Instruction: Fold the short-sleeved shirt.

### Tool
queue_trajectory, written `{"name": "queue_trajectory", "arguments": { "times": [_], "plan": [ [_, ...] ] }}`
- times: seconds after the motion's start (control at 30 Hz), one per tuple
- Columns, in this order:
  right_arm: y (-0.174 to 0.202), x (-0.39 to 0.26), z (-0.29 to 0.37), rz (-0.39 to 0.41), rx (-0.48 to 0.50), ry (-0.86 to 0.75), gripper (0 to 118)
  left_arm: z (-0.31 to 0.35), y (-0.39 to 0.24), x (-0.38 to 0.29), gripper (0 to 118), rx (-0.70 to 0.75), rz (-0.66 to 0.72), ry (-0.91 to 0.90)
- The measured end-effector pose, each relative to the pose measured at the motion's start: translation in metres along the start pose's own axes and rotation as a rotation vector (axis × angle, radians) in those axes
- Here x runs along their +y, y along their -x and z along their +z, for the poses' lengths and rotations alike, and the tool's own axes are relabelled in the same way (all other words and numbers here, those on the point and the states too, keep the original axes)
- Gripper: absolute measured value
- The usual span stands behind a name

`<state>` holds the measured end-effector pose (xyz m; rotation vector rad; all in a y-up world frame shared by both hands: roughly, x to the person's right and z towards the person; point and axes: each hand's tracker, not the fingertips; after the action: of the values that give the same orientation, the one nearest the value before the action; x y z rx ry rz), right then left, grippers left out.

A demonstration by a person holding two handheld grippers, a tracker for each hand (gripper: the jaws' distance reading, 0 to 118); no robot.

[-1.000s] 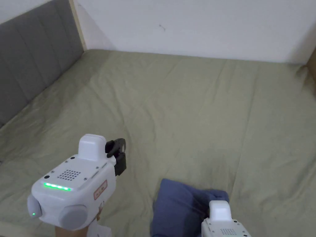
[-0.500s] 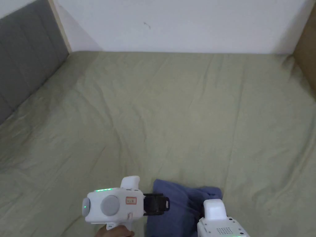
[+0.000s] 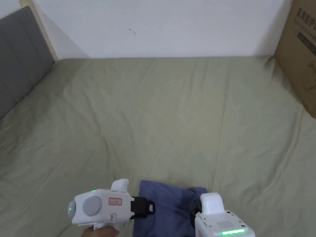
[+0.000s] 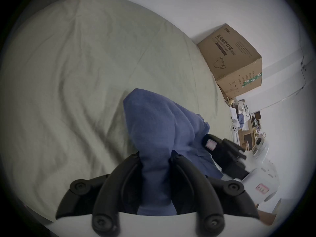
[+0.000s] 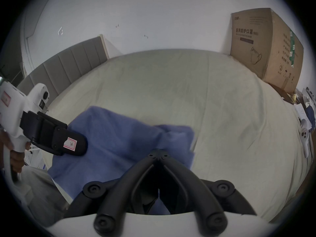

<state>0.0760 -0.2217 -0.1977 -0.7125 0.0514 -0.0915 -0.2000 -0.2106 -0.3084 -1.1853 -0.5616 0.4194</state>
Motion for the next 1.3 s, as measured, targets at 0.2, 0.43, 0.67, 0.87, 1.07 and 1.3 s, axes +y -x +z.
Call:
{"name": "queue_trajectory", "arguments": {
  "times": [0.2, 0.43, 0.67, 0.87, 1.07, 1.3],
  "plan": [
    [-0.012, 0.027, 0.025, 0.056, -0.033, -0.105, 0, 0.063, 0.048, 0.042, 23, 0.213, -0.107, -0.041],
    [-0.01, 0.049, 0.025, 0.06, -0.048, -0.15, 0, 0.152, 0.14, 0.099, 23, 0.478, -0.08, -0.096],
    [0.0, 0.071, 0.01, 0.058, -0.056, -0.173, 0, 0.203, 0.23, 0.132, 23, 0.637, 0.021, -0.098],
    [0.003, 0.089, -0.002, 0.031, -0.073, -0.192, 0, 0.2, 0.269, 0.136, 40, 0.606, 0.138, -0.079],
    [0.0, 0.102, 0.001, 0.006, -0.078, -0.215, 0, 0.199, 0.237, 0.135, 83, 0.654, 0.086, -0.134],
    [-0.008, 0.122, 0.04, 0.009, -0.076, -0.301, 0, 0.232, 0.163, 0.135, 83, 0.642, -0.005, -0.267]
  ]
}}
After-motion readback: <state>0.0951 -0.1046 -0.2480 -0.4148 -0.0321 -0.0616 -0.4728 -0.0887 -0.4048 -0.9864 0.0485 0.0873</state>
